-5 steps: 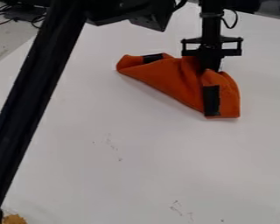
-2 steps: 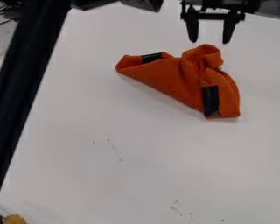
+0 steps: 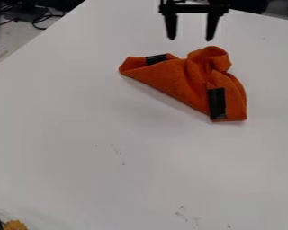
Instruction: Fold the clot from bottom to top
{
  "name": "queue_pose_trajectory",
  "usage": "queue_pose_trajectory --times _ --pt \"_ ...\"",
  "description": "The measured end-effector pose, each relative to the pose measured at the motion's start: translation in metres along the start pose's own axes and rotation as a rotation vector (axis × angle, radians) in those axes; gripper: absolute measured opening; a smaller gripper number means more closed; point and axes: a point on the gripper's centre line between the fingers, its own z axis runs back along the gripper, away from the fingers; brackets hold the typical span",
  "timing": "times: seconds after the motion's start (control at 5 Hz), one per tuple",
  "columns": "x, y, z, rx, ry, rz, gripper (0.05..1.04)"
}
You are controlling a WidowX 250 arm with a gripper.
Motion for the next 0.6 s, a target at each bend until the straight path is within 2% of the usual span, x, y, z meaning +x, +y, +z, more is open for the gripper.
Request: queue_pose_trajectory --times 0.2,0.4,0.6 --pt "-0.035 0.036 -0.002 0.011 0.021 0.069 0.999" --pt "-0.053 0.066 -0.004 0.0 0.028 0.083 0.999" --pt "-0.071 0.095 -0.006 -0.056 0.024 0.065 0.999"
